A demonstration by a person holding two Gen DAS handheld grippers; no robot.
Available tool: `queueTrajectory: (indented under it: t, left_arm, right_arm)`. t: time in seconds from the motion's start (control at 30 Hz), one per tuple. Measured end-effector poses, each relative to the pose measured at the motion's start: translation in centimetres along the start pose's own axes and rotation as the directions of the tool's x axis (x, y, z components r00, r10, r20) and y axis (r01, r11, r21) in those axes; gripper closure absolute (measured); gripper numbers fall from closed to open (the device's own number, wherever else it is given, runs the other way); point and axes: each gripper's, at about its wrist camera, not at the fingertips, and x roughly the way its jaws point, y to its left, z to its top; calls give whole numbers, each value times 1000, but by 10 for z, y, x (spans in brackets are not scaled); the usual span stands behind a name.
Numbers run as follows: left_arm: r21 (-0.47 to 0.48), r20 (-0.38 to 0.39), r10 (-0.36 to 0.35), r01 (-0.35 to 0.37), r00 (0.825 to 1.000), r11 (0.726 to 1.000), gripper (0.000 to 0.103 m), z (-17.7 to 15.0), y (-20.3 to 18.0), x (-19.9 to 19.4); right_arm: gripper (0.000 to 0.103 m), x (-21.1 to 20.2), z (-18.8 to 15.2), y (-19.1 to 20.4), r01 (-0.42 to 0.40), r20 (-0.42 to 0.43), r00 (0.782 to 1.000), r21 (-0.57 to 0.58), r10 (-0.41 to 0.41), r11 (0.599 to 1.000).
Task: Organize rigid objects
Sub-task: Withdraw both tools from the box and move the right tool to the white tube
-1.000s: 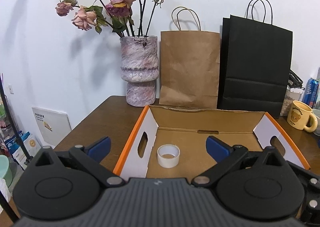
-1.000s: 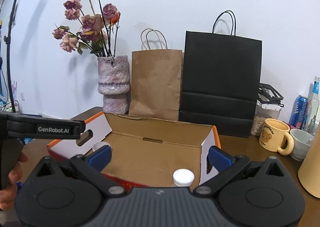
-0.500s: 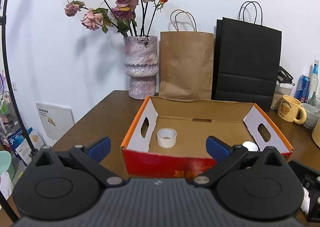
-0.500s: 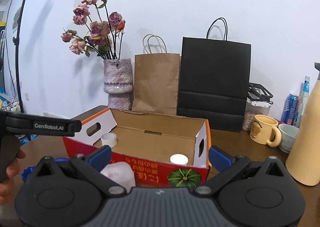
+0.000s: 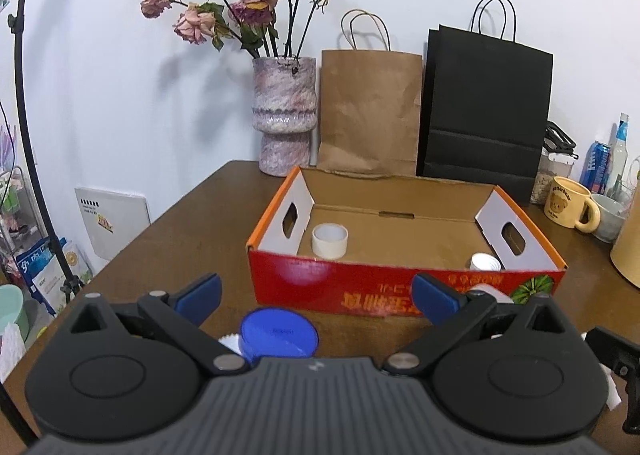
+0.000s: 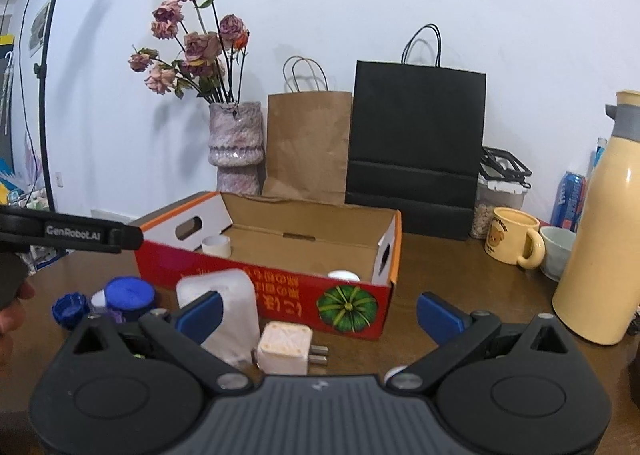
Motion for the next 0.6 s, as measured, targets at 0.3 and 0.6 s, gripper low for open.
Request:
queueTrajectory:
  t: [0.3, 0.6]
  left_arm:
    - [14, -59, -1, 2, 998, 1000, 0, -22, -5, 1]
    - [19, -106, -1, 4, 994, 1000, 0, -39, -12, 9]
  right_arm:
    - [0, 1, -24, -20, 7, -70, 998, -13, -8, 1000]
    - [0, 17, -46, -44, 20, -151, 988, -50, -28, 999]
